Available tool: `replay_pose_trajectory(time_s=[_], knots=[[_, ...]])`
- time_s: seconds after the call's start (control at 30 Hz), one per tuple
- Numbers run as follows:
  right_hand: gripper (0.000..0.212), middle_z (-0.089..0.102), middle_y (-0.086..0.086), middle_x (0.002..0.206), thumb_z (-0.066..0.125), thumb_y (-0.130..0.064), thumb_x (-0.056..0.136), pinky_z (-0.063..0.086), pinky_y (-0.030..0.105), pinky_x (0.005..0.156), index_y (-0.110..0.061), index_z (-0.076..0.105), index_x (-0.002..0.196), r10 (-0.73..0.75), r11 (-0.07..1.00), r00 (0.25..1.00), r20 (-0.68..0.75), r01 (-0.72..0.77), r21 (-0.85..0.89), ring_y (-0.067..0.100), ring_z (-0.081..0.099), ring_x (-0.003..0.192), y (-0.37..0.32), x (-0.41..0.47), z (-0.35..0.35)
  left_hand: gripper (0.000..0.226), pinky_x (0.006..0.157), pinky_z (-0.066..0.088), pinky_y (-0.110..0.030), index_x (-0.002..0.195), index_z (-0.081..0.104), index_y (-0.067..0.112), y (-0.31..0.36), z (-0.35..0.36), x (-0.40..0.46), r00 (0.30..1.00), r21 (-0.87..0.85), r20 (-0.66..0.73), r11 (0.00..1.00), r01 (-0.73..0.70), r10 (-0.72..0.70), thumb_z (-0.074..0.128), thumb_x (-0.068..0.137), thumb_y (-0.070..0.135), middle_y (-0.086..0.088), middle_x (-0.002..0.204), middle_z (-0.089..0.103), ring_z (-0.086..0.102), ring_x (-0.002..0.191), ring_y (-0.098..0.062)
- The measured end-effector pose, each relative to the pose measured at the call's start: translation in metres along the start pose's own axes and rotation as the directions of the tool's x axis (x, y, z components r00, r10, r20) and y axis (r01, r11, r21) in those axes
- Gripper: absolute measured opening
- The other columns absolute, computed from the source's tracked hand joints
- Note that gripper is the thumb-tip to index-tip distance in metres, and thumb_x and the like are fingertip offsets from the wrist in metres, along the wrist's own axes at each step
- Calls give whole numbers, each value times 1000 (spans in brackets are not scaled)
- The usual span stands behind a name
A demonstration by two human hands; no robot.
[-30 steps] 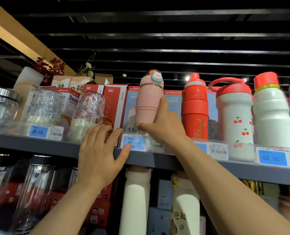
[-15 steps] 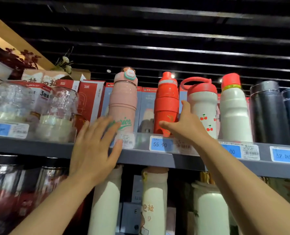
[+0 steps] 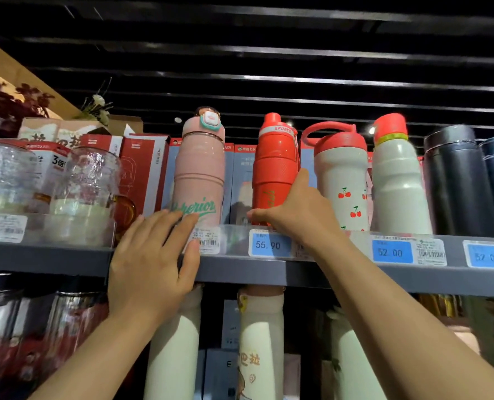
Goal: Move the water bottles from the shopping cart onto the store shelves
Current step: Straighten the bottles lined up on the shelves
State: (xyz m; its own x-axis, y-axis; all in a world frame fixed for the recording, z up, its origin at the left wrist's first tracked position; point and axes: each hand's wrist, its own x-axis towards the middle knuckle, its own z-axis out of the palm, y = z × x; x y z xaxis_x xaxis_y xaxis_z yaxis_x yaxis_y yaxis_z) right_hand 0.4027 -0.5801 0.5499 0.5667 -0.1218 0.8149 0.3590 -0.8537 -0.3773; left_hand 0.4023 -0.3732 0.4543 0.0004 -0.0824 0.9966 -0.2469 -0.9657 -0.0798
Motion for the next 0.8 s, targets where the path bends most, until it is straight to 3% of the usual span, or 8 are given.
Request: replay_pose_trajectory(time_s=[0.2,0.43,0.63,0.8], knots=[[106,58,7,118,74,-67,64,52,42,85,-13,22,139,-29,999,999,31,27,47,30,61,100,4,-1,-4,46,104,37,-46,120,65,9,0,0,-1,1000,2,-13,1000,4,-4,35,93,31,-10,116,65,59,110,-32],[67,61,6,104,72,-31,77,52,37,75,-22,30,129,-58,985,987,147,33,169,23,62,84,8,1,-15,47,106,33,-44,122,64,10,2,-1,-2,1000,-11,-2,1000,26,-26,33,95,33,-8,119,64,57,113,-30],[84,57,3,106,79,-51,69,48,35,77,-17,31,129,-76,996,997,-20,77,51,28,61,92,3,-8,-6,46,106,33,-43,121,63,10,4,-2,-4,999,-14,-19,999,35,-35,32,95,32,-8,118,64,56,113,-29],[86,59,6,114,78,-56,68,48,36,79,-17,30,129,-77,997,997,-18,78,21,29,62,95,4,-8,-5,44,106,32,-42,120,64,10,4,-1,-4,999,-12,-26,999,34,-35,33,95,31,-8,116,64,56,112,-29]])
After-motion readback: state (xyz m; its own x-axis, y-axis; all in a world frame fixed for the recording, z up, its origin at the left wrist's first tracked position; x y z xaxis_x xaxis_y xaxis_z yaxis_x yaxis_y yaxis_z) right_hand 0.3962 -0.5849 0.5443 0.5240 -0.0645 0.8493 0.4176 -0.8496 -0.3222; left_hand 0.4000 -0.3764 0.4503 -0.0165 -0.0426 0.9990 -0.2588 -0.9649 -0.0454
